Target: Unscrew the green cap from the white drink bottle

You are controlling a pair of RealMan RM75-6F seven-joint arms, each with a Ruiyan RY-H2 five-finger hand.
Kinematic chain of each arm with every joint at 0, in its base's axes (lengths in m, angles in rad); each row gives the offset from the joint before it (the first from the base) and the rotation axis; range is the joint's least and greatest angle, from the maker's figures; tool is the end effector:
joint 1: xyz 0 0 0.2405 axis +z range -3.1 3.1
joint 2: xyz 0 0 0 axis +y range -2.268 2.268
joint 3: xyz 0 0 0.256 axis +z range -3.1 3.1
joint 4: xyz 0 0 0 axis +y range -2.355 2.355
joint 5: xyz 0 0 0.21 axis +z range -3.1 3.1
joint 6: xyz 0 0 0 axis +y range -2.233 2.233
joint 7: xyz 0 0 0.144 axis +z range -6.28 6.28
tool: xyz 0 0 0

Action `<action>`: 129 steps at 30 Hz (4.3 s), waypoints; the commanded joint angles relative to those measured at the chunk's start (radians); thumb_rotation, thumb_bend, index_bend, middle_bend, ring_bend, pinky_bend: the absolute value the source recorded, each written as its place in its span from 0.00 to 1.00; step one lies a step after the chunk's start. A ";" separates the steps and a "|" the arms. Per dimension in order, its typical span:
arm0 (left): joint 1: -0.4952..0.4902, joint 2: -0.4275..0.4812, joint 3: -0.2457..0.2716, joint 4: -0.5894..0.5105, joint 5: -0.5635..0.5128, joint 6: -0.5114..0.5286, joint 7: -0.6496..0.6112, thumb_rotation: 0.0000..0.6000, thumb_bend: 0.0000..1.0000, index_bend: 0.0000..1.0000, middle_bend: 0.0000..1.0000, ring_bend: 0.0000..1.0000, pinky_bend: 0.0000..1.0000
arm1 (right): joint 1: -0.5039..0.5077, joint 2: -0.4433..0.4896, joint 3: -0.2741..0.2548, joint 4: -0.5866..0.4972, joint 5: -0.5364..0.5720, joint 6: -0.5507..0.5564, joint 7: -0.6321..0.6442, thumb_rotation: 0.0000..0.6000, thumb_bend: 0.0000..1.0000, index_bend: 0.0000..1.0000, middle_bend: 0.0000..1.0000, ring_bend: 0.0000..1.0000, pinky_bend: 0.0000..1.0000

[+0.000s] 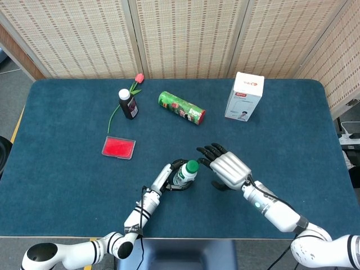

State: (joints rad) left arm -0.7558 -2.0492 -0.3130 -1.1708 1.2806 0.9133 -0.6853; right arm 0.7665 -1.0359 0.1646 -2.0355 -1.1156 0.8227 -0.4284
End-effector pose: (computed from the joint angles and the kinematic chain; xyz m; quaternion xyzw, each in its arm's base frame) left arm -0.0610 0.3111 -0.1359 -0.4467 -0.7072 -0.5430 0.0745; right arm -0.1019 -0.2953 0.0839 0.8204 -0.3227 0.3255 0.3419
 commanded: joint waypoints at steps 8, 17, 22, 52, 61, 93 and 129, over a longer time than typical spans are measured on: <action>-0.001 0.001 0.009 0.000 0.022 0.009 0.001 1.00 0.73 0.70 0.78 0.29 0.06 | 0.037 -0.019 -0.011 -0.012 0.041 0.020 -0.042 1.00 0.29 0.19 0.00 0.00 0.00; 0.005 -0.025 0.038 0.045 0.082 0.080 0.022 1.00 0.82 0.73 0.81 0.35 0.08 | 0.056 -0.025 -0.021 -0.027 0.068 0.033 -0.066 1.00 0.29 0.19 0.00 0.00 0.00; 0.007 -0.057 0.056 0.097 0.111 0.118 0.007 1.00 0.85 0.74 0.83 0.37 0.10 | 0.063 -0.025 -0.029 -0.032 0.077 0.043 -0.070 1.00 0.29 0.19 0.00 0.00 0.00; 0.004 -0.067 0.051 0.110 0.075 0.050 -0.026 1.00 0.88 0.75 0.85 0.38 0.12 | 0.103 -0.018 -0.062 -0.063 0.072 0.037 -0.057 1.00 0.29 0.19 0.00 0.00 0.00; -0.012 -0.059 0.050 0.117 0.074 0.015 -0.028 1.00 0.93 0.75 0.88 0.40 0.13 | 0.131 -0.026 -0.063 -0.075 0.100 0.033 -0.078 1.00 0.30 0.19 0.00 0.00 0.00; -0.012 -0.043 0.042 0.102 0.041 -0.029 -0.013 1.00 0.93 0.76 0.88 0.41 0.13 | 0.085 -0.003 -0.082 -0.067 0.030 0.098 -0.068 1.00 0.31 0.15 0.00 0.00 0.00; -0.016 -0.048 0.036 0.107 0.028 -0.051 0.007 1.00 0.92 0.76 0.88 0.41 0.13 | 0.115 -0.072 -0.059 -0.068 0.099 0.140 -0.124 1.00 0.31 0.22 0.00 0.00 0.00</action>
State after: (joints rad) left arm -0.7720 -2.0972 -0.2772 -1.0641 1.3089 0.8622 -0.6786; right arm 0.8788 -1.1000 0.1014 -2.1070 -1.0216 0.9559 -0.5468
